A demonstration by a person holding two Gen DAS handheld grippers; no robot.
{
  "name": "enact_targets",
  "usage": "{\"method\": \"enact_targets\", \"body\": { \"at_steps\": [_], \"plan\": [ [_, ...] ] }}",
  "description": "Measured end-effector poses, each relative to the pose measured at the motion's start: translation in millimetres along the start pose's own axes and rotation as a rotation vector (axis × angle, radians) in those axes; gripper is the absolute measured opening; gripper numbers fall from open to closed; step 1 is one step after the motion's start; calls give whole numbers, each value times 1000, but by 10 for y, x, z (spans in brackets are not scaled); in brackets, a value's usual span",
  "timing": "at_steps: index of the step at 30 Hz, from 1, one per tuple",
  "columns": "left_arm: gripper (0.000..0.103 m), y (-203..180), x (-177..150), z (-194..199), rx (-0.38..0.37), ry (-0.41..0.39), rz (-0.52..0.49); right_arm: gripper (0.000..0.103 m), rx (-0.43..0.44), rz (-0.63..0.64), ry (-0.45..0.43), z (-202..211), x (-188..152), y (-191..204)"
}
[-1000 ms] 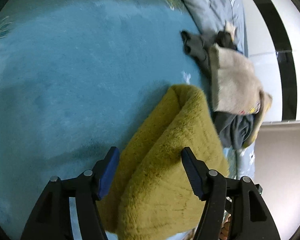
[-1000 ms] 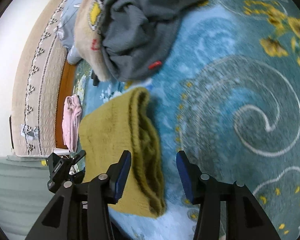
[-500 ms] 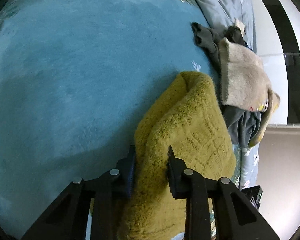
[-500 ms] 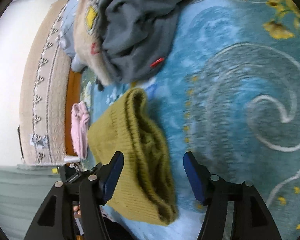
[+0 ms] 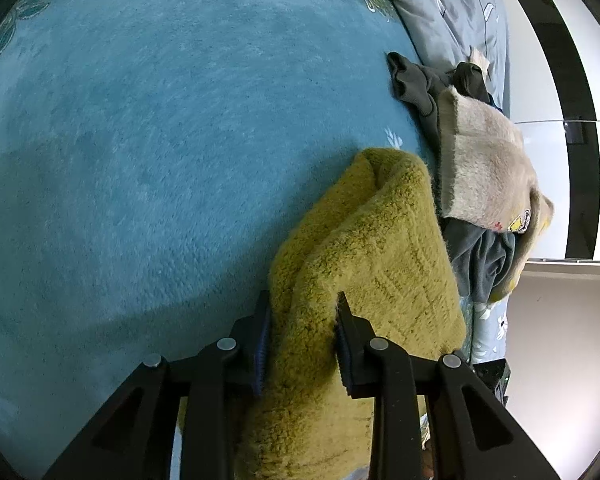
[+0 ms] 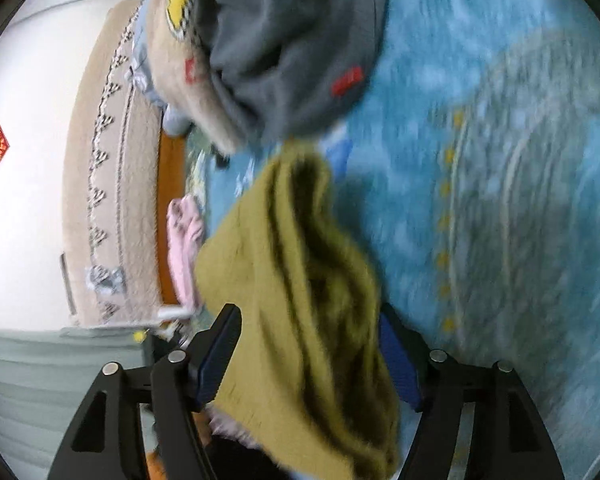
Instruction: Fold clothes
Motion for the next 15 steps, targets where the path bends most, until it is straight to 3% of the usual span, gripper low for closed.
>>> {"method": "enact_targets", "body": {
  "at_steps": [2, 9, 10, 12, 15],
  "plan": [
    [32, -12, 19, -30, -9, 5, 10, 70, -4, 23, 38, -54, -99, 20],
    [41, 2, 2, -31, -21, 14, 25, 69, -48, -14, -56, -103, -116, 28],
    [48, 5, -3, -31, -16, 14, 24, 68, -58, -15, -64, -113, -111, 46],
    [50, 7, -24, -30, 2, 15, 11, 53, -87, -18, -68, -118, -124, 51],
    [47, -49, -85, -18, 38, 7, -54, 45, -100, -38, -75, -113, -144, 71]
  ]
}}
Point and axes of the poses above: each gripper's, at about its wrist camera, not at the fingertips, and z roughly against the way its jaws point, y to its left, x to its top, the point moved 4 cm from there along -z, roughly the way its jaws point, and after that the axes turned 12 degrees about z, right-handed, at the moved point
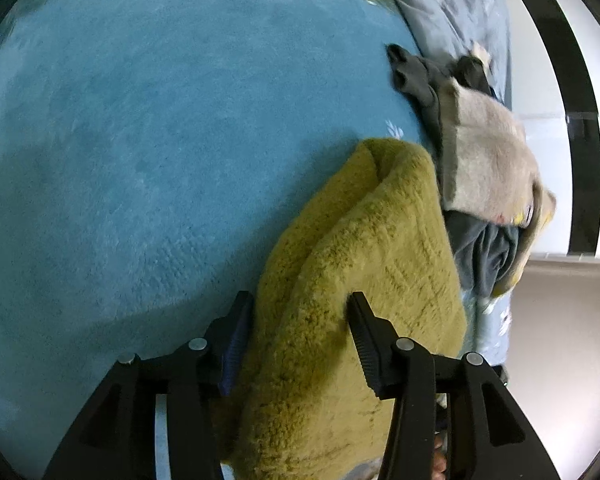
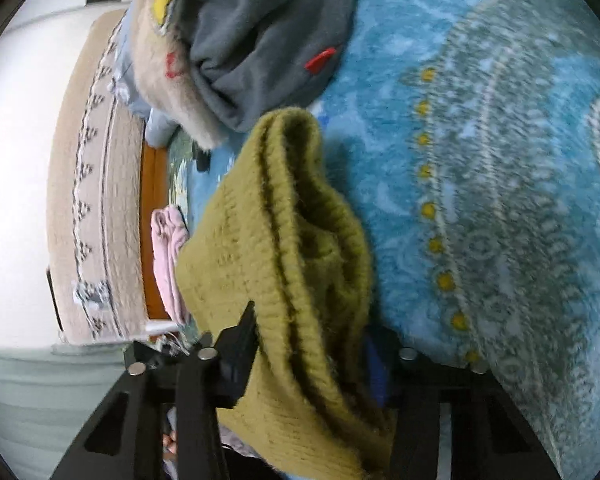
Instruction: Fold clothes
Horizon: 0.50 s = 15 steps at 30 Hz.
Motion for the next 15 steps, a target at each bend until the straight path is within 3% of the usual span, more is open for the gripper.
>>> {"method": "enact_targets", "body": {
  "at_steps": [5, 15],
  "plan": [
    [30, -98, -86, 75, 16, -33, -78, 39, -9, 16, -5, 11, 22, 189],
    [28, -226, -357, 472, -44, -100, -150, 38, 41, 169, -38, 291, 26, 819]
  ]
}}
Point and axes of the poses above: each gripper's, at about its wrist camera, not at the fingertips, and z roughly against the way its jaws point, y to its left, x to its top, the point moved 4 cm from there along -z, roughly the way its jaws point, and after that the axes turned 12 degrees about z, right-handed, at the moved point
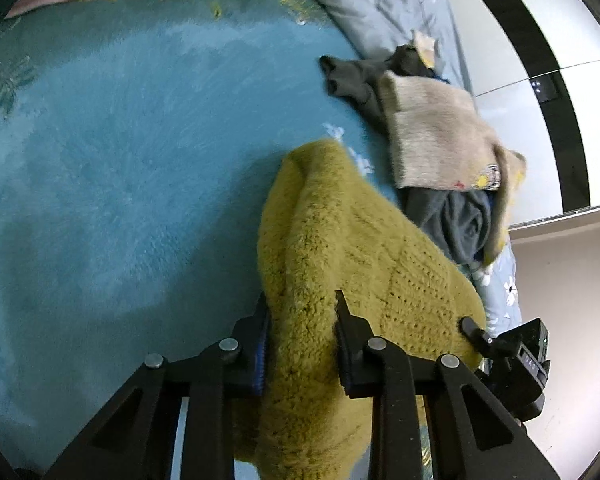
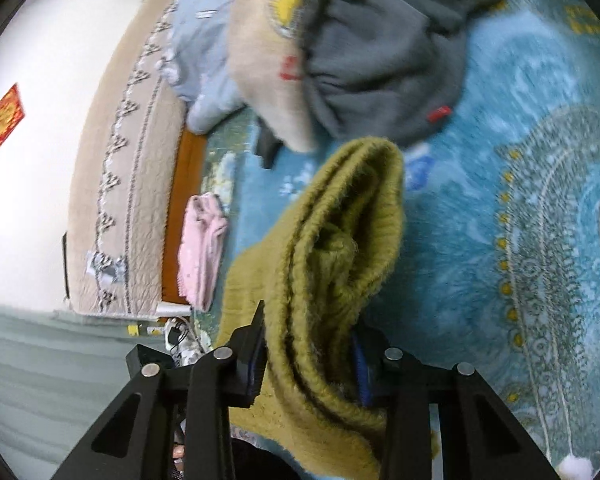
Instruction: Fold clothes
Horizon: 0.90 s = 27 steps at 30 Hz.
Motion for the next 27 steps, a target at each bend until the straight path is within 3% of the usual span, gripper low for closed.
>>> {"method": "enact_targets", "body": {
  "at_steps": [5, 12, 19, 27],
  "plan": [
    [28, -192, -78, 309, -48, -62, -32, 38, 27, 57, -38, 330, -69, 271],
    [28, -712, -285, 691, -95, -113, -160, 38, 48, 108, -133, 878, -133, 513],
    [28, -1070, -475, 882, -150, -153, -186, 37, 41, 158, -184, 1309, -118, 655],
    [28, -1044, -431, 1108, -234, -208, -161, 38, 62, 222, -167, 1247, 46, 961]
  ]
}}
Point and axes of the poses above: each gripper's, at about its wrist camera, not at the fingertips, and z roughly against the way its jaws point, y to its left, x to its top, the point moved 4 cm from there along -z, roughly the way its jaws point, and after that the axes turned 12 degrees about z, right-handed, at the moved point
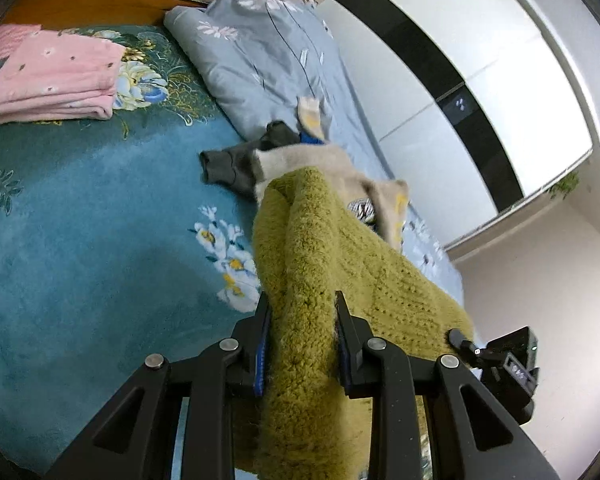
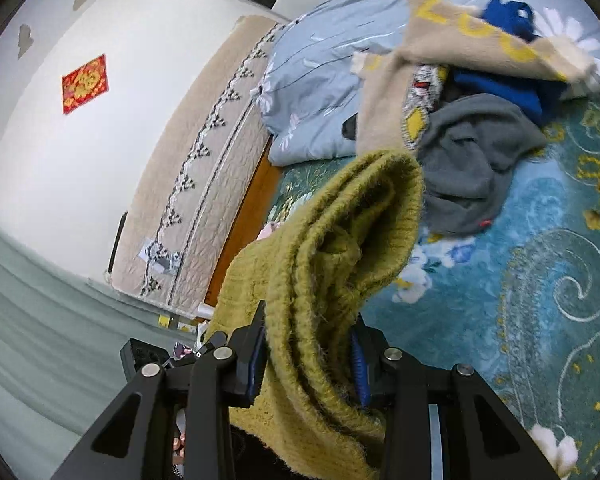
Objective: Fold clothes
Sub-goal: 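Carry the folded sweater with both grippers toward the pink folded cloth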
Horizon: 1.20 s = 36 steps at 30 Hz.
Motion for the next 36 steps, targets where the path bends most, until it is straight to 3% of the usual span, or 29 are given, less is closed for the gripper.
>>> {"method": "enact_targets", "body": {
  "at_steps": [13, 28, 36],
  "plan": [
    [28, 533, 809, 296, 3, -71, 123, 38, 27, 55, 161, -1289, 440, 391],
    [28, 1769, 1976, 657, 72, -147, 285, 38, 72, 127, 369, -3402, 651, 985],
    [28, 2283, 2739, 946, 127, -214, 290, 38, 110, 228, 452, -4505, 801, 1467]
  ]
}}
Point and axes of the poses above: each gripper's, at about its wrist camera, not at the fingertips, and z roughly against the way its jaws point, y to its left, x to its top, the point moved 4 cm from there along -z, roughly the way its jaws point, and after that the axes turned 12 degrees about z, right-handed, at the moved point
